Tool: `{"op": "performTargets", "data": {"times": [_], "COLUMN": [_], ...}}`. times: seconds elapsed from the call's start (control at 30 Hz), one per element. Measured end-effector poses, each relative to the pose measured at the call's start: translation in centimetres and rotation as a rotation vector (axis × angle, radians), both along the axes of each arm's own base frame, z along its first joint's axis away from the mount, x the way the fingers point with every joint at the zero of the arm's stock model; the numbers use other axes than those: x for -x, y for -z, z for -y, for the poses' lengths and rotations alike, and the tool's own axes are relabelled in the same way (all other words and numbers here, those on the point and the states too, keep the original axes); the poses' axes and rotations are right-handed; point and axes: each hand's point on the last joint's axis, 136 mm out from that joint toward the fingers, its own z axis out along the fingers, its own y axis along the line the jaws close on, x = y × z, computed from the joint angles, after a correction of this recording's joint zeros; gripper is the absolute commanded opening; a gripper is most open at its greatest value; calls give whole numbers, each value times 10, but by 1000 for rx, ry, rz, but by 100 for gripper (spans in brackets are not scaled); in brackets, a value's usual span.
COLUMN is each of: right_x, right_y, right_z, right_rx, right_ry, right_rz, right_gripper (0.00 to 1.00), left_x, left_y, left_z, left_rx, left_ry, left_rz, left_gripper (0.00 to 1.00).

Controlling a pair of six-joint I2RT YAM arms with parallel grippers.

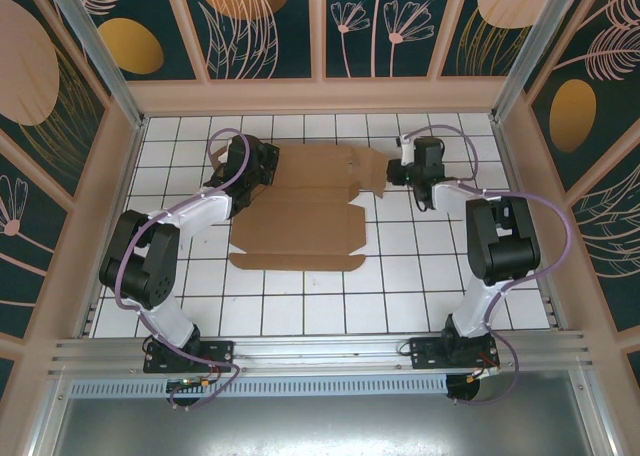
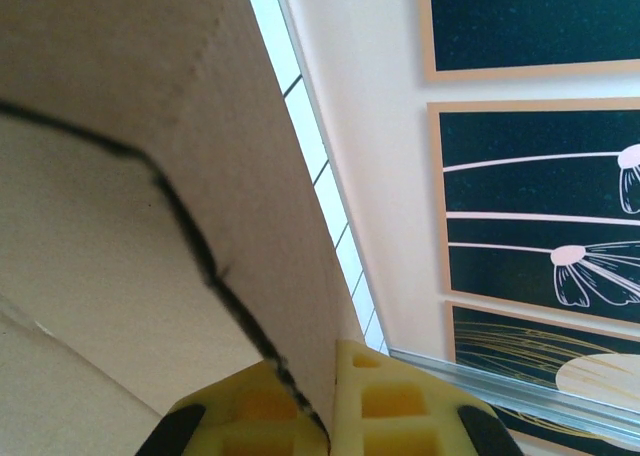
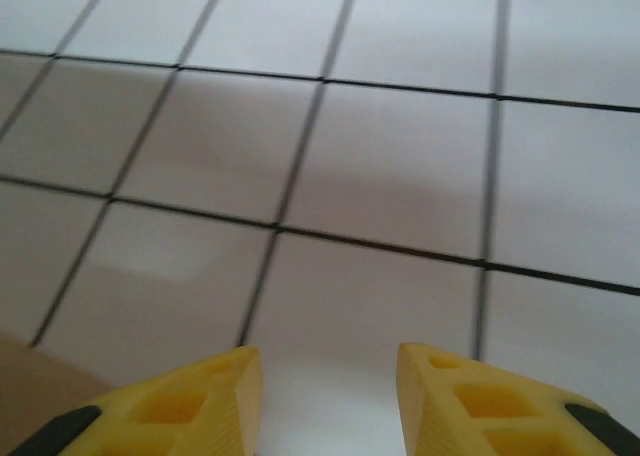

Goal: Fold the paper box

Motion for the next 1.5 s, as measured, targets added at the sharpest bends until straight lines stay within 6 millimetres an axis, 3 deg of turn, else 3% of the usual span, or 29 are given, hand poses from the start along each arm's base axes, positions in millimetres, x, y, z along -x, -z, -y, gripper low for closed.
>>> {"op": "performTargets", "data": {"times": [0.13, 0.27, 0.87, 1.17, 1.5], "right_x": [25, 40, 42, 48, 41], "right_y": [5, -6, -42, -27, -22], "right_z": [-14, -28, -75, -102, -114], "right_rx": [-46, -105, -143, -89, 17], "right_ry": [-97, -183, -379, -451, -392], "right_rz": [21, 70, 173, 154, 179], "right_gripper": [41, 44, 46, 48, 48], "left_x": [0, 0, -2, 0, 9], "left_y": [-1, -1, -5, -4, -3], "left_z": [1, 1, 1, 4, 2], "left_rx": [4, 10, 28, 37, 52], "left_ry": [2, 1, 3, 19, 31], "left_rz": [1, 0, -2, -13, 11], "left_gripper": [0, 0, 0, 0, 0]}}
